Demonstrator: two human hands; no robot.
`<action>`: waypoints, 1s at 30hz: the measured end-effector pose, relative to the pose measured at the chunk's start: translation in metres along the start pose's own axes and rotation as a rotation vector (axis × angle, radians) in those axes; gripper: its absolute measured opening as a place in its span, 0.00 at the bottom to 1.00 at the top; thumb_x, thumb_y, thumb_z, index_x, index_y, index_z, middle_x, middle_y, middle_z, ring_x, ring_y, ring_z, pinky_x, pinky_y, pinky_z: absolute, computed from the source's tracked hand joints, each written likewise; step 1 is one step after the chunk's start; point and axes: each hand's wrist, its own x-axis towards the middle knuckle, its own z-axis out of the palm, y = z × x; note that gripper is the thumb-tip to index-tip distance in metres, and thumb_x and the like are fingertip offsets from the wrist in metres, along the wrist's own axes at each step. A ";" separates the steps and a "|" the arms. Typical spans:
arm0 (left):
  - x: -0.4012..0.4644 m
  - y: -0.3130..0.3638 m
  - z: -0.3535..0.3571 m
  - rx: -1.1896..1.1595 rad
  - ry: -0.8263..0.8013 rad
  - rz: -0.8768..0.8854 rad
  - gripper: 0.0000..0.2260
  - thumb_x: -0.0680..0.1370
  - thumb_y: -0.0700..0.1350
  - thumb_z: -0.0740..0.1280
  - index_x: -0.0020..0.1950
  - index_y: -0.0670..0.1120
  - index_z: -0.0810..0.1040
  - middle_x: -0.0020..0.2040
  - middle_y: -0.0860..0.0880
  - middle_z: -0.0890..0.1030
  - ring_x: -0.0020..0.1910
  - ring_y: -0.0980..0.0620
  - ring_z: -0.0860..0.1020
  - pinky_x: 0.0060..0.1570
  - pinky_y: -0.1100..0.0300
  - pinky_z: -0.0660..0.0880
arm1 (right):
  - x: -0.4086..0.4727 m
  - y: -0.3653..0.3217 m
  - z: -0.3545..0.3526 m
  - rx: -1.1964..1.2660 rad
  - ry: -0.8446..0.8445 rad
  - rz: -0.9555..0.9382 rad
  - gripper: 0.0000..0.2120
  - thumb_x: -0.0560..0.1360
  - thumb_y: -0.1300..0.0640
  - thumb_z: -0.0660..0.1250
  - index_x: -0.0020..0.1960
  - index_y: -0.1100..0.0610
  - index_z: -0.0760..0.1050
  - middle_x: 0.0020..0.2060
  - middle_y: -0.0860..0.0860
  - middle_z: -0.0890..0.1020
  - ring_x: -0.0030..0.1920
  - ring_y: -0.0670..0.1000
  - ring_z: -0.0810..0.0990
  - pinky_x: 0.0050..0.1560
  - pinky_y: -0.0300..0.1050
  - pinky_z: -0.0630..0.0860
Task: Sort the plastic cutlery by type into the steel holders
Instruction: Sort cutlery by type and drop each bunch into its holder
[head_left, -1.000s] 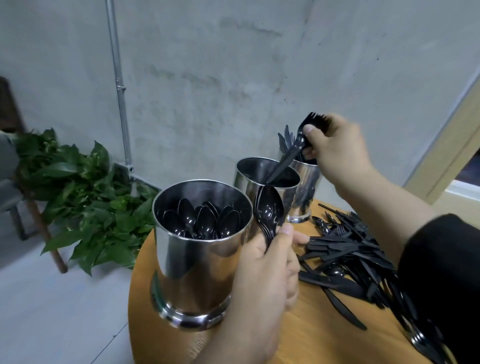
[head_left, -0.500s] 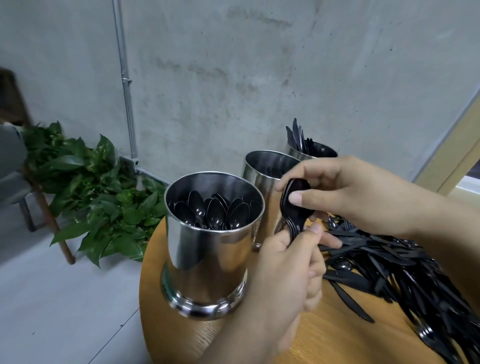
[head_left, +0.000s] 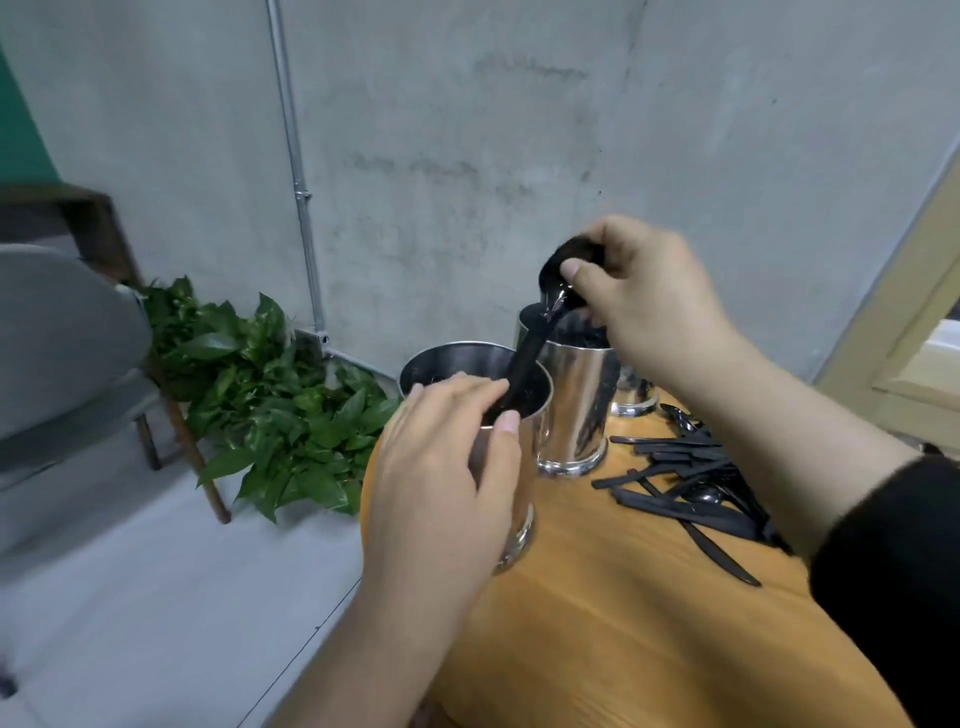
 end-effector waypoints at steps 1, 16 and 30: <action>0.004 -0.003 -0.001 0.019 -0.057 -0.004 0.18 0.81 0.54 0.59 0.63 0.49 0.83 0.61 0.56 0.81 0.63 0.57 0.77 0.67 0.46 0.74 | -0.003 0.004 0.008 -0.052 -0.068 0.019 0.07 0.79 0.54 0.69 0.57 0.51 0.80 0.47 0.50 0.85 0.48 0.53 0.84 0.56 0.51 0.79; -0.061 0.051 0.131 0.072 -0.660 0.112 0.15 0.86 0.52 0.59 0.72 0.54 0.75 0.67 0.59 0.74 0.67 0.58 0.71 0.68 0.60 0.68 | -0.236 0.152 -0.115 -0.461 0.002 0.324 0.07 0.80 0.53 0.66 0.54 0.51 0.82 0.49 0.42 0.82 0.50 0.44 0.80 0.52 0.36 0.72; -0.066 0.051 0.225 0.426 -0.900 0.128 0.30 0.84 0.63 0.53 0.83 0.52 0.58 0.84 0.47 0.55 0.83 0.48 0.54 0.80 0.52 0.48 | -0.270 0.194 -0.119 -0.375 0.059 0.183 0.04 0.78 0.56 0.69 0.50 0.53 0.82 0.50 0.41 0.81 0.53 0.44 0.78 0.58 0.39 0.73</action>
